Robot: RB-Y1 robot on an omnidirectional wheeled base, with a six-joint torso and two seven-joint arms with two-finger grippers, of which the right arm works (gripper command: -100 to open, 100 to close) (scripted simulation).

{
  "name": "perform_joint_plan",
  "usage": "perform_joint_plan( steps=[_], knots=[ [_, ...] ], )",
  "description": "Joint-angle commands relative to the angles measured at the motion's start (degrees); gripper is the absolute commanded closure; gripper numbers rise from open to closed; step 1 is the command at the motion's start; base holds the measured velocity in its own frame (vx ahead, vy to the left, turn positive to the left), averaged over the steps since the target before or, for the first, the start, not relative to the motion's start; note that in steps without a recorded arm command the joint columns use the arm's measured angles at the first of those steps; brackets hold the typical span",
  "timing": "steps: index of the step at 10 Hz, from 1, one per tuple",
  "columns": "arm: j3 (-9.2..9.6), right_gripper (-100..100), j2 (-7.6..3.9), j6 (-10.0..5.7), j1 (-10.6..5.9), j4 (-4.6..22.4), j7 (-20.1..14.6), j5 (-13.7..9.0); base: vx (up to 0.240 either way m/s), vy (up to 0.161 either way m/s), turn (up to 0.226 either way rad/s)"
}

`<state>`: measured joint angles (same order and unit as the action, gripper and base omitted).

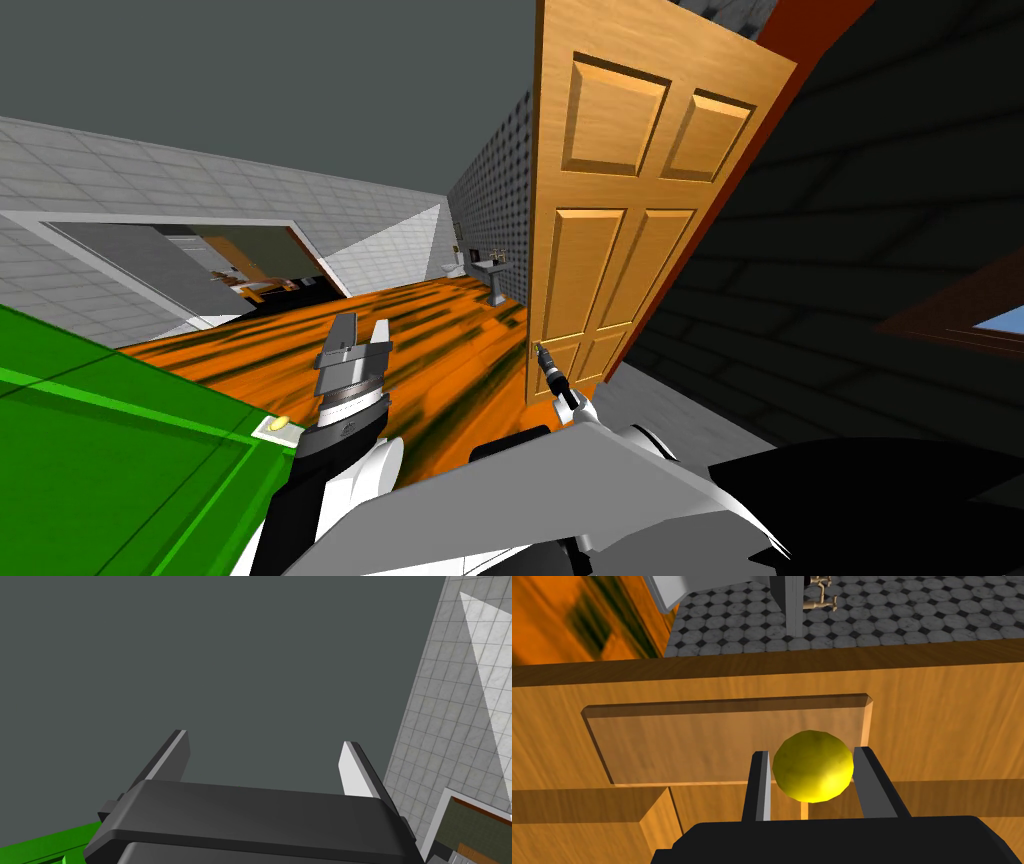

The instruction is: Push the door open

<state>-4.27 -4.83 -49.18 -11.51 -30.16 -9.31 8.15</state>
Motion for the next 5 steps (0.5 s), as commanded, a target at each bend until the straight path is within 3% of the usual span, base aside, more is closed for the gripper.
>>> perform_joint_plan(
  steps=[1,5],
  knots=[
    [-1.52,100,-1.02,-0.32,-0.36,0.3,0.5,-1.0,0.182,0.111,-0.074],
    [-3.63,100,-1.37,0.08,-0.32,0.3,1.4,-2.4,0.15,0.068,-0.049]
  ],
)
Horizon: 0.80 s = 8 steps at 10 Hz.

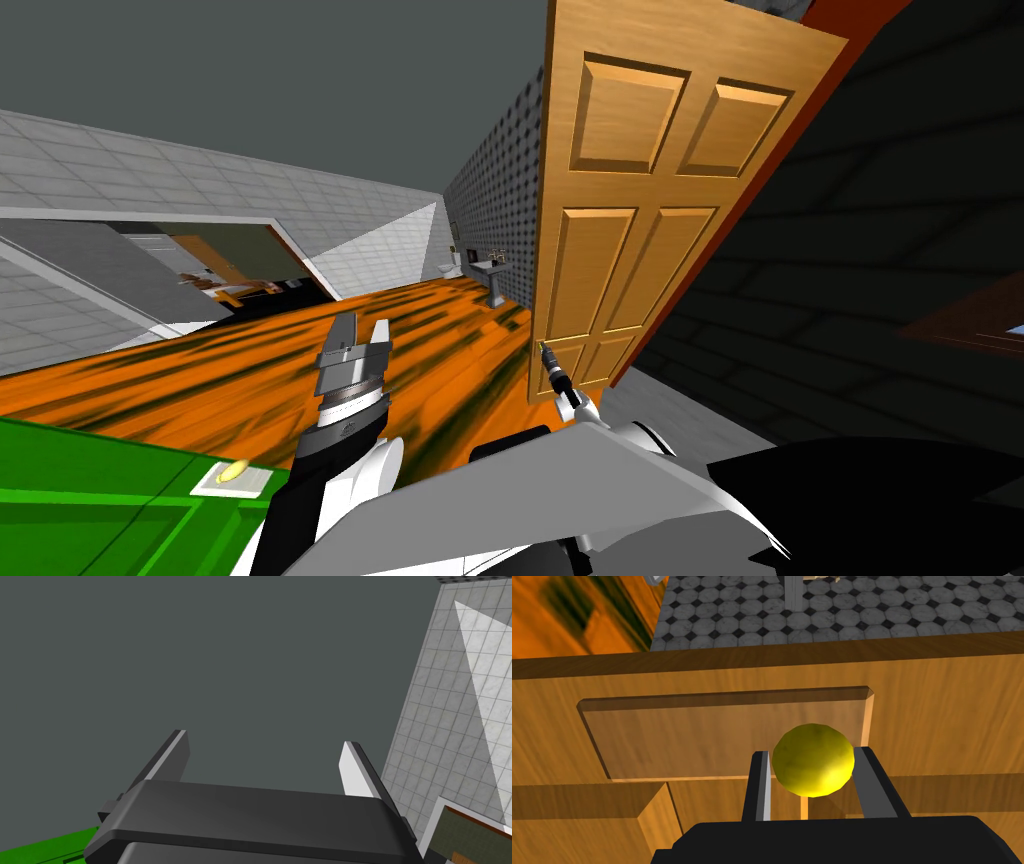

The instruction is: Push the door open

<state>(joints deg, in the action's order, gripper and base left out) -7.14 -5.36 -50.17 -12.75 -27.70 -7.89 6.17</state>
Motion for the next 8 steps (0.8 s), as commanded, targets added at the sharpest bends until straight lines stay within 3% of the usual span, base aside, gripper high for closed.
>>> perform_joint_plan(
  steps=[1,8],
  knots=[
    [-0.77,100,-0.83,1.07,0.92,-2.1,0.0,-0.4,0.141,0.069,-0.037],
    [-4.34,100,-1.27,1.75,0.99,-2.1,1.7,-2.9,0.164,0.085,-0.055]
  ],
)
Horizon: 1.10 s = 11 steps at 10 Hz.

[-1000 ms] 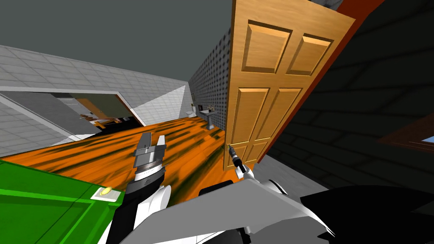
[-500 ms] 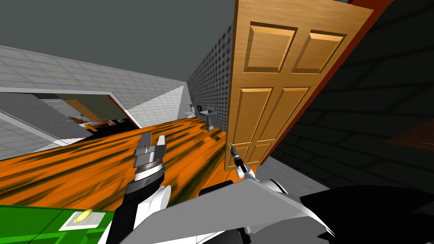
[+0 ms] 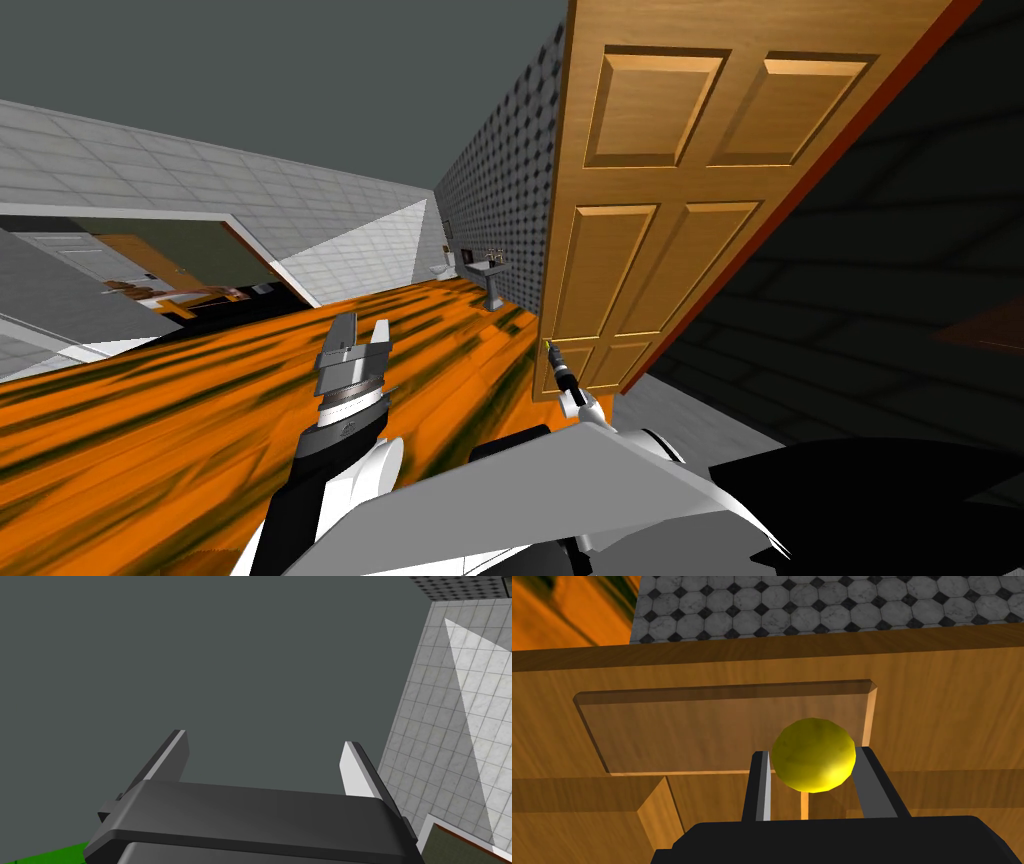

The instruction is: Push the door open

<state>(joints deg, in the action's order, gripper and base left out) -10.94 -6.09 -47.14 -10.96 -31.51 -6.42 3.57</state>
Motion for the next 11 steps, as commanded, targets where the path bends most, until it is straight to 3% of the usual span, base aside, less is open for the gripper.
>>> perform_joint_plan(
  steps=[1,2,9,10,11],
  knots=[
    [-0.54,100,-0.54,-1.29,-0.8,1.7,0.2,-0.3,0.075,0.002,0.009],
    [-1.6,100,-0.65,-1.09,-0.78,1.7,0.7,-1.0,0.156,0.064,-0.038],
    [-4.33,100,-0.88,-0.58,-0.72,1.7,2.0,-2.9,0.154,0.072,-0.051],
    [-3.97,100,-0.79,-0.23,-0.21,1.2,1.8,-2.7,0.076,0.033,-0.036],
    [-4.94,100,-1.07,-0.07,-0.09,1.0,2.1,-3.3,0.152,0.029,-0.048]
  ],
)
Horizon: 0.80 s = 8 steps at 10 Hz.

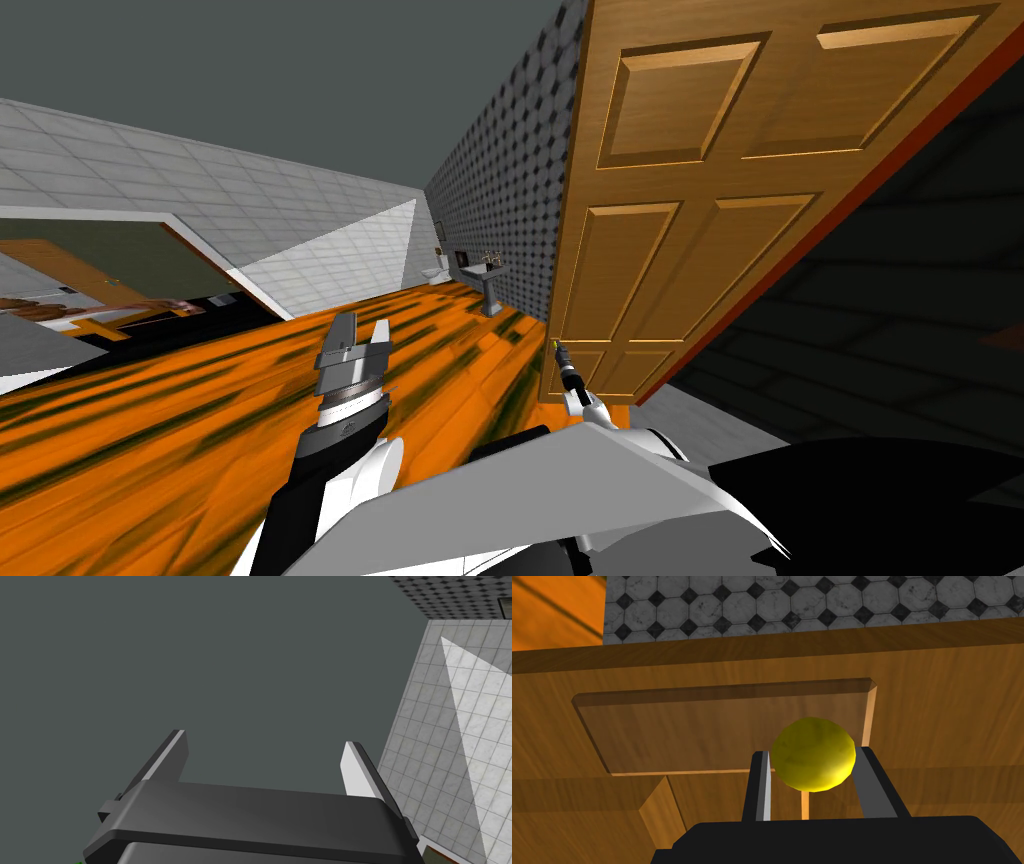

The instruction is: Push the door open

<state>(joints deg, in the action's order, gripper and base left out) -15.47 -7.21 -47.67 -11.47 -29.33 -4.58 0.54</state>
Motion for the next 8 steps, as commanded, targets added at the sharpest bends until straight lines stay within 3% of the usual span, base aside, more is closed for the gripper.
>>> perform_joint_plan(
  steps=[1,8],
  knots=[
    [-0.84,100,-0.03,0.45,0.47,-1.2,0.4,-0.5,0.217,0.046,-0.06],
    [-5.31,100,-0.8,0.35,0.95,-1.0,2.2,-3.1,0.227,0.045,-0.053]
  ],
)
